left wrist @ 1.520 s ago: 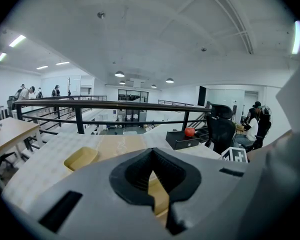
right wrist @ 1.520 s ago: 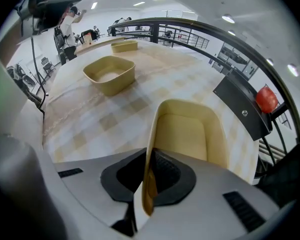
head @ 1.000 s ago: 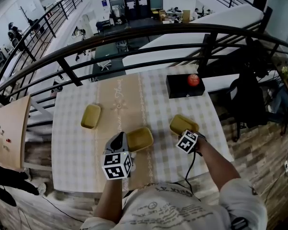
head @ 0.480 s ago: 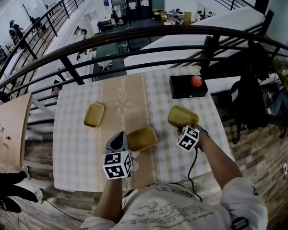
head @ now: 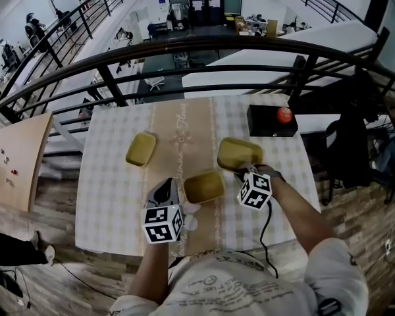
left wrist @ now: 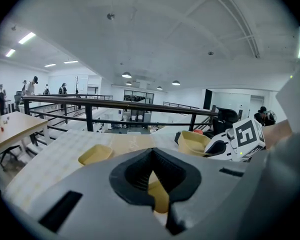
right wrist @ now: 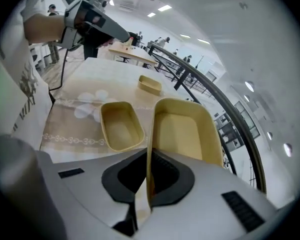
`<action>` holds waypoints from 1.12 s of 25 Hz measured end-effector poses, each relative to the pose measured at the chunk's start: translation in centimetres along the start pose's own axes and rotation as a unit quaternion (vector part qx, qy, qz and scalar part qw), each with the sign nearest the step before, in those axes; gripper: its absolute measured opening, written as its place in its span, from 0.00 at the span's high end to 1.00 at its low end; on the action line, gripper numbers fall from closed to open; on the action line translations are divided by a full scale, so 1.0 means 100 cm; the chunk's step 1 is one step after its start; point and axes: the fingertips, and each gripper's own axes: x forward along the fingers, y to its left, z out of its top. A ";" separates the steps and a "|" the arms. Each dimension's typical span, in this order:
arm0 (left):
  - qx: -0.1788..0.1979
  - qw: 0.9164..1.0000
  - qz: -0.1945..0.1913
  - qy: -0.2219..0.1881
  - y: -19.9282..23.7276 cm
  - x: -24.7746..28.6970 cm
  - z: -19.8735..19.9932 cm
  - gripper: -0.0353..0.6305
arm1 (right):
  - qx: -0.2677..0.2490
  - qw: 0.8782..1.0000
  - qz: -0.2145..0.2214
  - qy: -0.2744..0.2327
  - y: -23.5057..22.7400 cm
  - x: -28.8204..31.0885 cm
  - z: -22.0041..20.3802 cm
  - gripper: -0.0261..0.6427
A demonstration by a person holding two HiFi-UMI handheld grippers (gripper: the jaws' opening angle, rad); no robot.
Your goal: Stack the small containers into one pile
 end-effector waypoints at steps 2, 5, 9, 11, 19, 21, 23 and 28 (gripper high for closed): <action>-0.005 1.000 0.009 -0.001 0.008 -0.004 -0.003 0.94 | -0.028 0.999 0.012 -0.012 0.008 0.003 0.015 0.95; -0.015 1.000 0.024 -0.001 0.020 -0.012 -0.008 0.94 | -0.064 0.997 0.034 -0.024 0.022 0.009 0.032 0.95; -0.027 0.999 0.044 0.002 0.032 -0.020 -0.016 0.94 | -0.112 0.992 0.057 -0.018 0.039 0.020 0.042 0.95; -0.035 0.998 0.053 0.002 0.037 -0.023 -0.020 0.94 | -0.127 0.989 0.072 -0.021 0.047 0.025 0.047 0.95; -0.058 0.995 0.086 0.004 0.053 -0.038 -0.035 0.94 | -0.170 0.977 0.122 -0.030 0.084 0.044 0.060 0.95; -0.062 0.994 0.094 0.006 0.054 -0.041 -0.040 0.94 | -0.179 0.974 0.132 -0.030 0.091 0.049 0.060 0.95; -0.067 0.993 0.101 0.007 0.057 -0.045 -0.044 0.94 | -0.186 0.972 0.142 -0.029 0.098 0.052 0.059 0.95; -0.073 0.991 0.113 0.009 0.061 -0.051 -0.049 0.94 | -0.200 0.966 0.162 -0.023 0.114 0.060 0.056 0.95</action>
